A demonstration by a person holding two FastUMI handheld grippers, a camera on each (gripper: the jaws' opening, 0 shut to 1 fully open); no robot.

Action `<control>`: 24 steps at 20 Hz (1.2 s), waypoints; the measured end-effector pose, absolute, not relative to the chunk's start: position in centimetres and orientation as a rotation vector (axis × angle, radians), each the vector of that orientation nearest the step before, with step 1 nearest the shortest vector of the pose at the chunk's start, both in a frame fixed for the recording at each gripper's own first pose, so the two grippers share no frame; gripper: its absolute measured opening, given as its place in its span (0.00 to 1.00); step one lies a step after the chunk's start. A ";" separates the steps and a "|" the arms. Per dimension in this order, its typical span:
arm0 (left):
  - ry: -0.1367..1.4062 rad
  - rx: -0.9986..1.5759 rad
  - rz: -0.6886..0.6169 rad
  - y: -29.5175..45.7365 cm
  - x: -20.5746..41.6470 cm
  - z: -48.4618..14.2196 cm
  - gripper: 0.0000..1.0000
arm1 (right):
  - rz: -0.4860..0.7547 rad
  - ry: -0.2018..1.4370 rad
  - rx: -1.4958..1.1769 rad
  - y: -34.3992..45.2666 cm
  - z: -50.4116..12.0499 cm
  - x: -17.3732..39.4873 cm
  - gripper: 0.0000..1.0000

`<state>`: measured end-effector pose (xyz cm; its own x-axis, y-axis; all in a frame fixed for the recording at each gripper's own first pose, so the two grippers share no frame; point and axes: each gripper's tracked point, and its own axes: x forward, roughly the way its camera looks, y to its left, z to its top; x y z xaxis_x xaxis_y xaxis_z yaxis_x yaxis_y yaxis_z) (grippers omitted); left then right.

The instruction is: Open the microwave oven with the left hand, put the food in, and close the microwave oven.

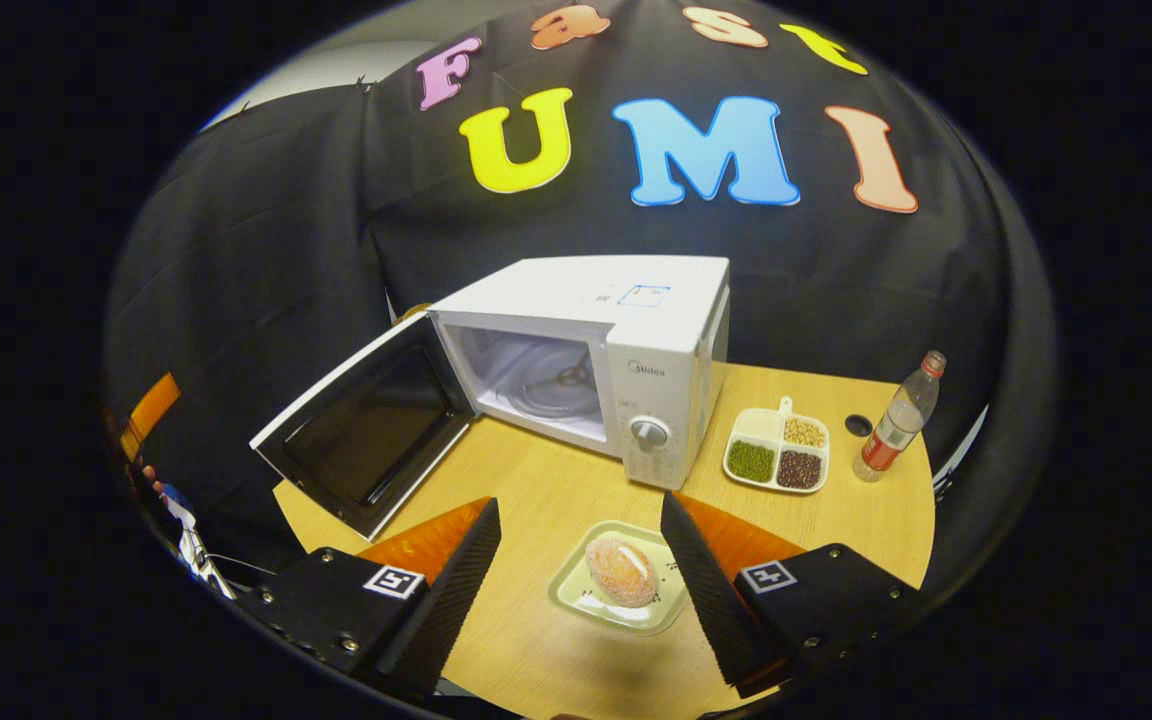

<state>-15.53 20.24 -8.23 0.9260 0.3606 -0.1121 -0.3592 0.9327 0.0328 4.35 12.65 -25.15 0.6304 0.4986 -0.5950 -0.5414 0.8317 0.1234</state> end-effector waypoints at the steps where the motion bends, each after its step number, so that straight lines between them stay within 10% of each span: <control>1: 0.098 0.017 0.348 18.4 -14.6 -7.5 0.91 | 0.605 0.681 -0.088 12.4 -26.5 4.6 0.99; 8: 0.051 0.013 0.249 8.6 -9.9 -3.8 0.88 | 0.699 0.816 -0.166 11.6 -33.6 5.8 0.99; 24: 0.062 0.046 0.325 12.9 -9.1 -3.6 0.90 | 0.679 1.045 -0.329 12.3 -44.8 6.7 0.99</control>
<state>-9.14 12.90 -3.63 0.9458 0.3203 -0.0533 -0.3175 0.9466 0.0554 6.70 12.29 -44.80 0.3256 0.3566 -0.8757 -0.6554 0.7527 0.0628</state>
